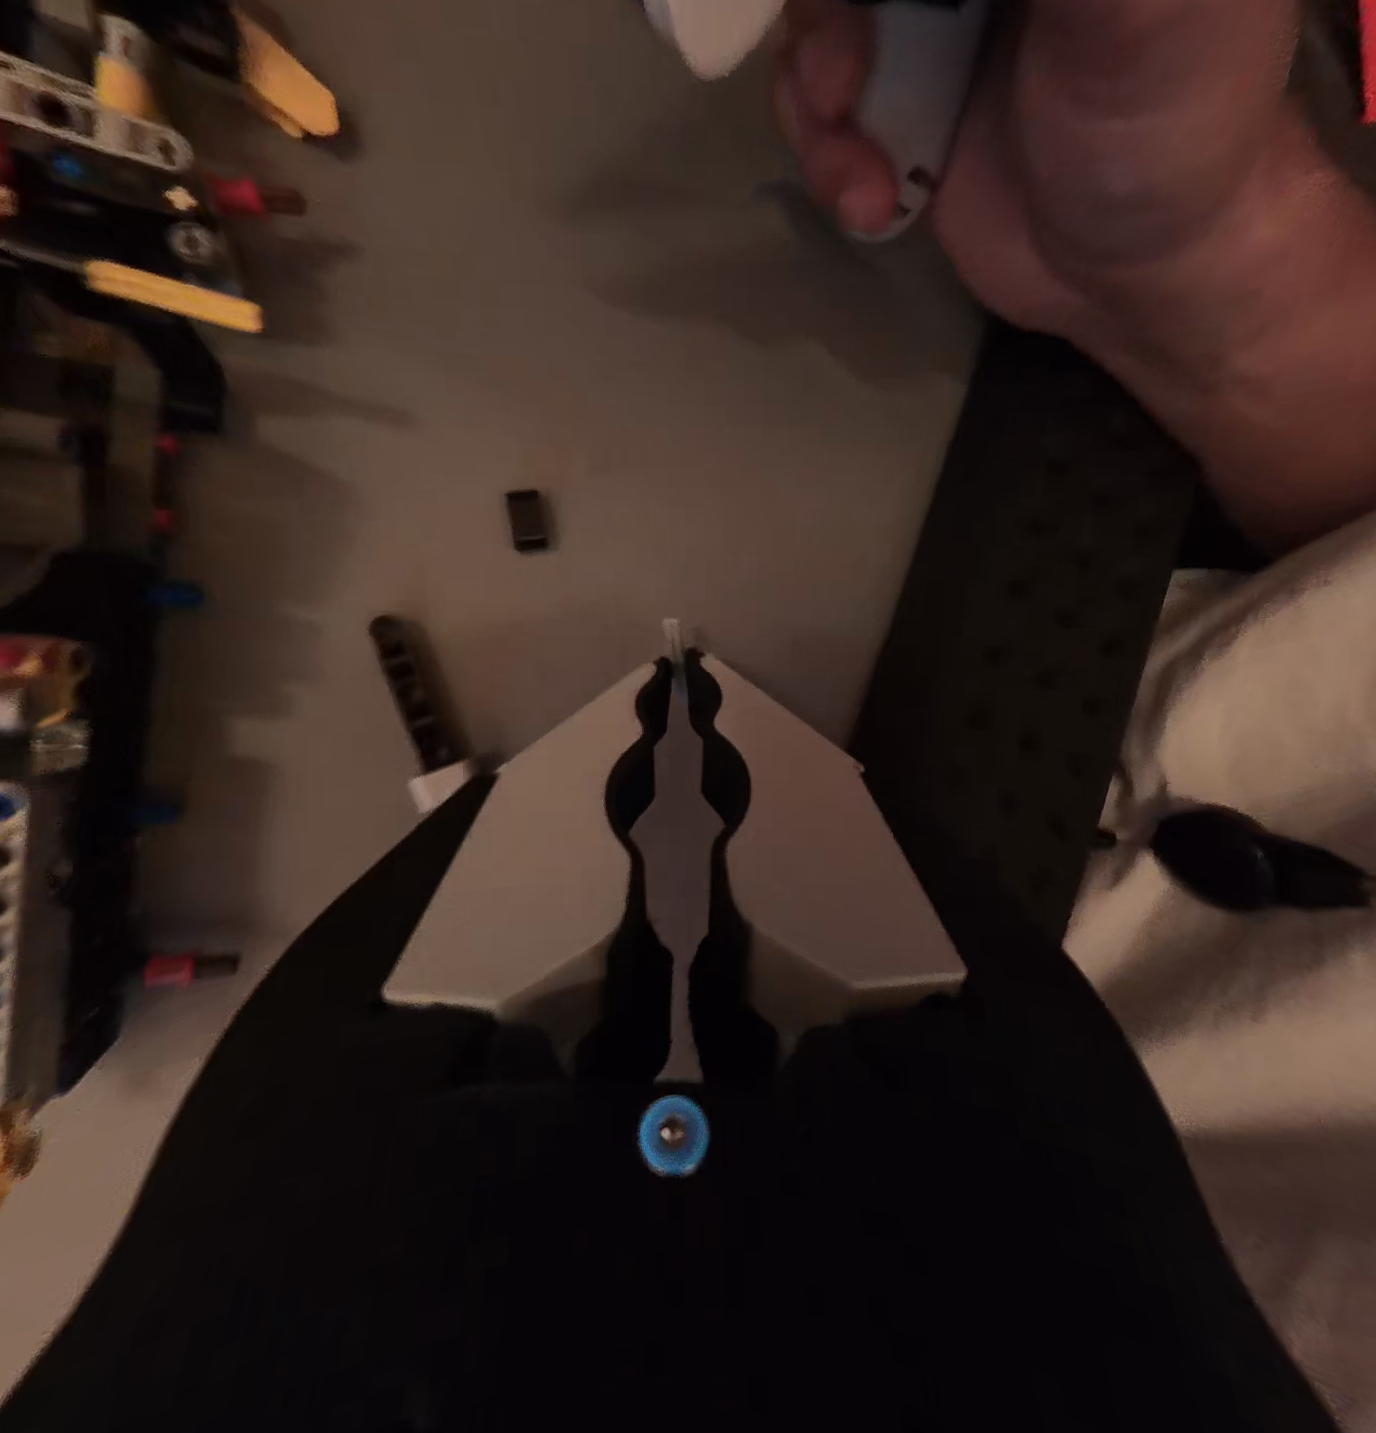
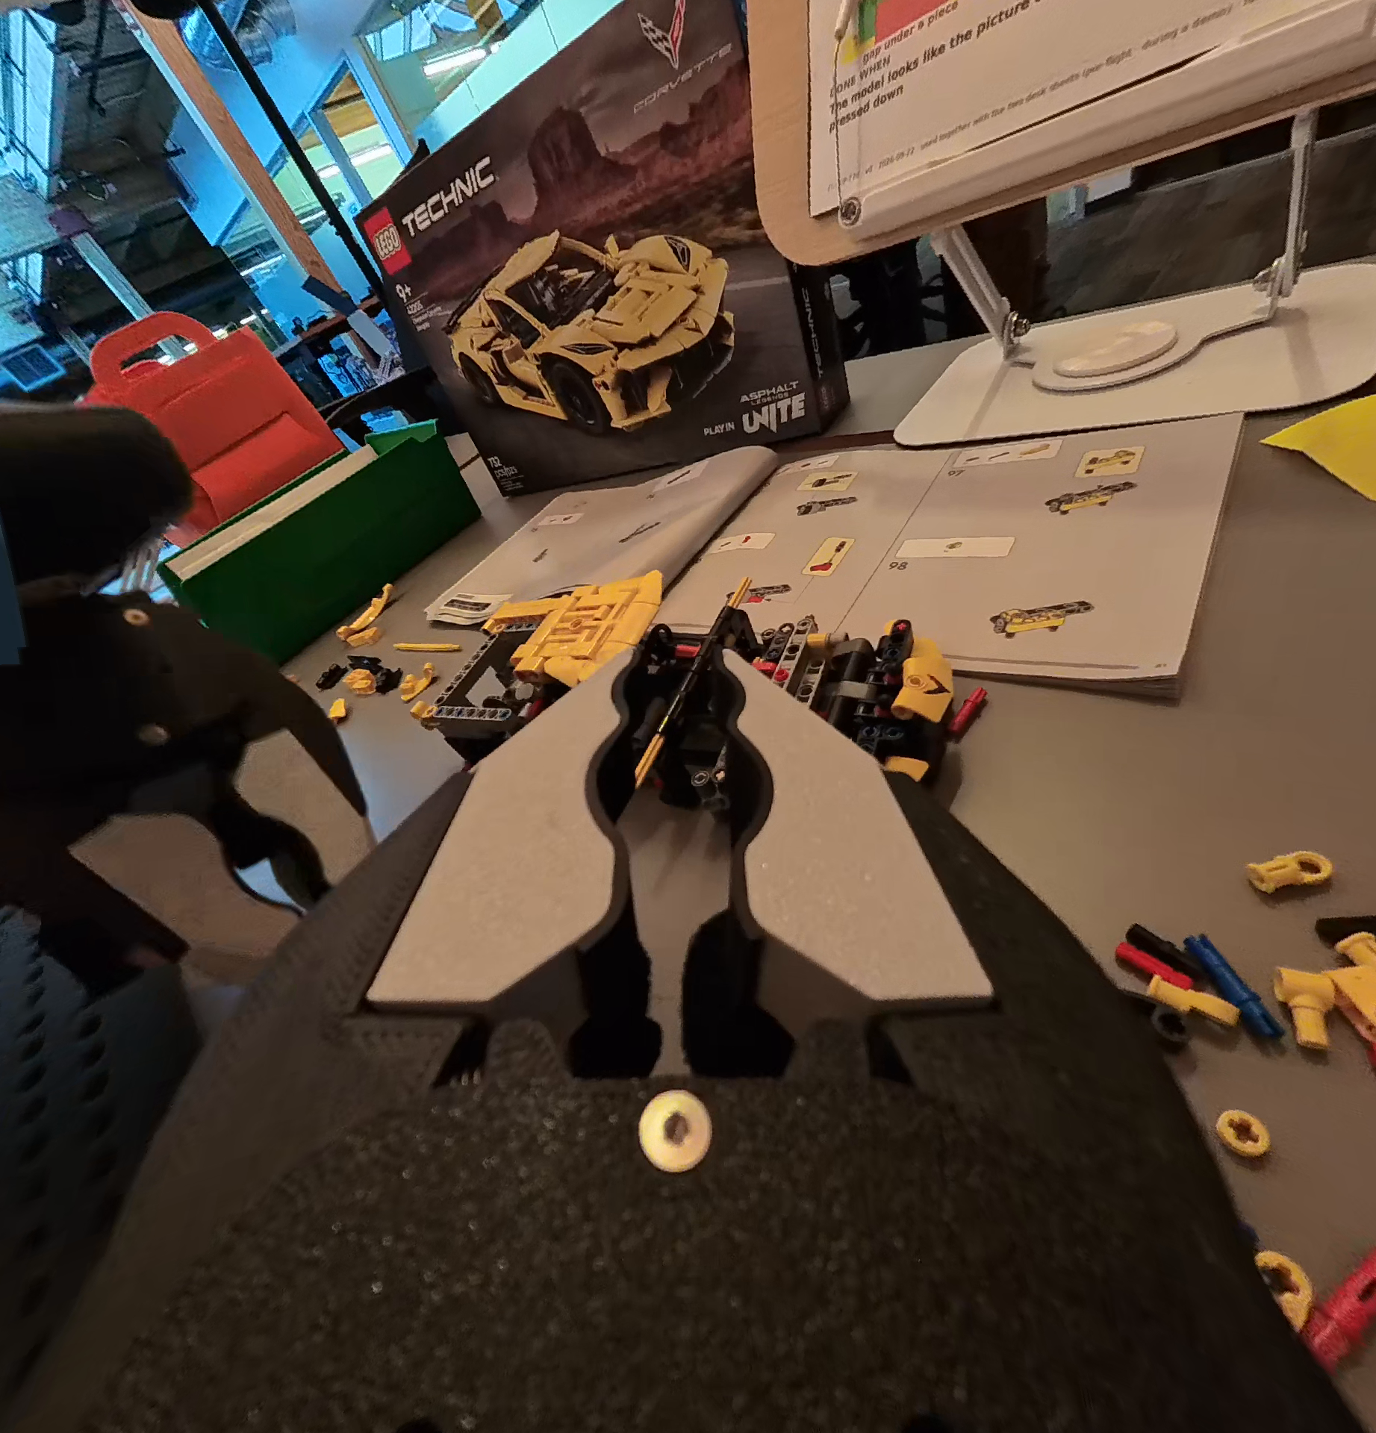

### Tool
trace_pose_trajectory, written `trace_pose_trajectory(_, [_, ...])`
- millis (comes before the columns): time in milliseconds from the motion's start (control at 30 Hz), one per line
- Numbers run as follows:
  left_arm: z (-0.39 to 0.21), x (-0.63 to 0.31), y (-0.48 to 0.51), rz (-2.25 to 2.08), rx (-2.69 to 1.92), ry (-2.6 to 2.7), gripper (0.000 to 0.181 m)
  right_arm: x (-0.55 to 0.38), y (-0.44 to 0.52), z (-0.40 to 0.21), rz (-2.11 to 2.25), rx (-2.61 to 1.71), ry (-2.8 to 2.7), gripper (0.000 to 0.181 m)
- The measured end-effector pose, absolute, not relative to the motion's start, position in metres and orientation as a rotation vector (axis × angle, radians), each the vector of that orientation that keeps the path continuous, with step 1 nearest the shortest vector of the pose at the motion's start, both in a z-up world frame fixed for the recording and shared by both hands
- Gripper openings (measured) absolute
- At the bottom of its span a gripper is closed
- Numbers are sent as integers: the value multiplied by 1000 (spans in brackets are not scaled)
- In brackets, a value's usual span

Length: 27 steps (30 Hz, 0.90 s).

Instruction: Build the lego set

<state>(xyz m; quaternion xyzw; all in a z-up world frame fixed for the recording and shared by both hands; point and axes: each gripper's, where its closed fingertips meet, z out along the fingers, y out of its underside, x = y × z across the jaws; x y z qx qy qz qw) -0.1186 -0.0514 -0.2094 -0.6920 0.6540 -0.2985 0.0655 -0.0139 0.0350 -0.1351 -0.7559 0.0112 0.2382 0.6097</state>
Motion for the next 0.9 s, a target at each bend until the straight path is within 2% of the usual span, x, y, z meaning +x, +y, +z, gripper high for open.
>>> trace_pose_trajectory(300, [-232,-115,-51,-599,-2091,2059,3,-7,31,-131,597,-1712,78,14])
trace_pose_trajectory(433, [-233,-111,-51,-582,-2058,2030,3,-6,29,-132,591,-1716,81,15])
trace_pose_trajectory(533, [-232,-107,-49,-606,-2036,1997,4,-6,19,-143,598,-1823,71,5])
trace_pose_trajectory(567, [-232,-107,-49,-619,-2026,1993,4,0,15,-151,563,-1879,71,9])
trace_pose_trajectory(600, [-232,-107,-50,-642,-2021,1988,9,11,9,-162,504,-1949,63,16])
trace_pose_trajectory(633, [-230,-106,-51,-672,-2020,1978,27,28,1,-172,419,-2023,60,24])
trace_pose_trajectory(667, [-226,-107,-49,-705,-2018,1963,33,47,-7,-178,336,-2070,59,28])
trace_pose_trajectory(767, [-192,-103,-28,-905,-1943,1829,34,96,-28,-182,194,-2146,41,33])
trace_pose_trajectory(900, [-118,-98,60,-1075,-1779,1385,34,137,-35,-183,48,-2212,-58,36])
